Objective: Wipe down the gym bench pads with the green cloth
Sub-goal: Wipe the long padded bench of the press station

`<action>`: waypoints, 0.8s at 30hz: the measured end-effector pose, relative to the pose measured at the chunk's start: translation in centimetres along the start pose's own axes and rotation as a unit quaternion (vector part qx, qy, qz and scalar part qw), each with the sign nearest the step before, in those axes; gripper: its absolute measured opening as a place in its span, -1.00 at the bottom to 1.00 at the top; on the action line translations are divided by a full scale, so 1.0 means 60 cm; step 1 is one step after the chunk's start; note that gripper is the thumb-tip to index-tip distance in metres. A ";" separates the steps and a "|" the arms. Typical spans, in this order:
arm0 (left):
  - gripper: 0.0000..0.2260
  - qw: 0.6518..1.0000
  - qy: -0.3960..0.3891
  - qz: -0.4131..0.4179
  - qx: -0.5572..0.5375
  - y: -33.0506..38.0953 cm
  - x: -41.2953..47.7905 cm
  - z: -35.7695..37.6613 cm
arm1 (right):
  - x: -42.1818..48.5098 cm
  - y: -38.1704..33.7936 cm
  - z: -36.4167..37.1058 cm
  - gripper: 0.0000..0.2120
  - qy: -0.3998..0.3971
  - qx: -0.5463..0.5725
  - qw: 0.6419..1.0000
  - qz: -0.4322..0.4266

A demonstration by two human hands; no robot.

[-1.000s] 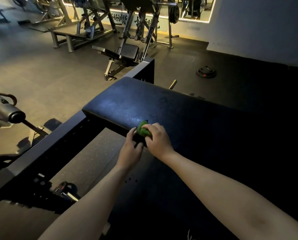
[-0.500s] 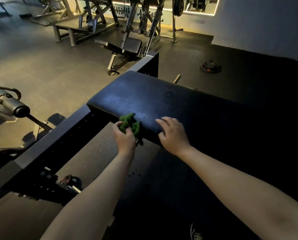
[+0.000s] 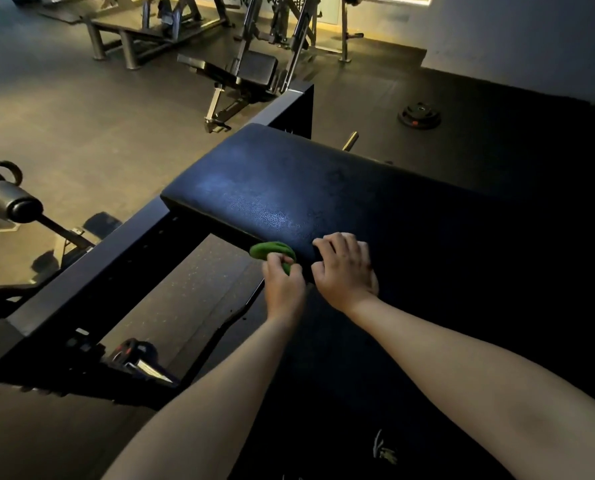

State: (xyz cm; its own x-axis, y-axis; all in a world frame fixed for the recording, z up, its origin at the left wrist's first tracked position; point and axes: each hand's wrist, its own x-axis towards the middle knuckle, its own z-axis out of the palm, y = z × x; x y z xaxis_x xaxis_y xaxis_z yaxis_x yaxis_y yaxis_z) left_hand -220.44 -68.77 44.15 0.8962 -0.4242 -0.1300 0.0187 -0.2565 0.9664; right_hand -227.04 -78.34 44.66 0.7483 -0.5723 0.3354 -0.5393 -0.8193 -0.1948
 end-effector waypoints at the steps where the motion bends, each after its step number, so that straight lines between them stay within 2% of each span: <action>1: -0.87 0.999 -0.021 0.018 0.017 -0.013 -0.003 -0.002 | -0.001 0.001 -0.001 -0.62 0.002 0.003 1.000 -0.001; 3: -0.87 0.995 -0.058 0.050 0.066 -0.026 0.005 -0.023 | -0.002 0.003 -0.001 -0.62 0.005 0.009 1.000 -0.006; 5: -0.78 0.995 -0.049 0.063 0.063 -0.030 0.022 -0.042 | -0.002 0.004 -0.001 -0.64 0.015 0.012 1.000 -0.010; 7: -0.57 0.998 0.017 0.061 0.015 -0.028 0.045 -0.059 | -0.002 0.004 0.001 -0.67 0.021 0.013 1.000 -0.009; 9: -0.42 0.996 0.090 0.014 -0.007 -0.021 0.067 -0.065 | -0.002 0.004 0.003 -0.69 0.024 0.010 1.000 -0.011; 12: -0.48 0.994 0.089 -0.045 -0.035 -0.003 0.068 -0.049 | -0.003 0.006 0.006 -0.70 0.028 0.001 1.000 -0.014; 18: -0.52 0.995 0.093 -0.009 -0.045 -0.004 0.037 0.000 | -0.003 0.008 0.005 -0.69 0.028 0.011 0.999 -0.011; 24: -0.58 0.996 0.043 -0.020 -0.071 0.001 -0.018 0.013 | -0.006 0.009 -0.021 -0.68 -0.014 0.082 0.997 -0.002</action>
State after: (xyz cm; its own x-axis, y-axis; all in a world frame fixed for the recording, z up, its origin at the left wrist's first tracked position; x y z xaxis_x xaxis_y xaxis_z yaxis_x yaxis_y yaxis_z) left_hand -221.75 -69.00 44.19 0.9278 -0.3393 -0.1549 0.1116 -0.1438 0.9833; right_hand -228.09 -78.52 45.62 0.7625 -0.5675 0.3107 -0.4677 -0.8153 -0.3414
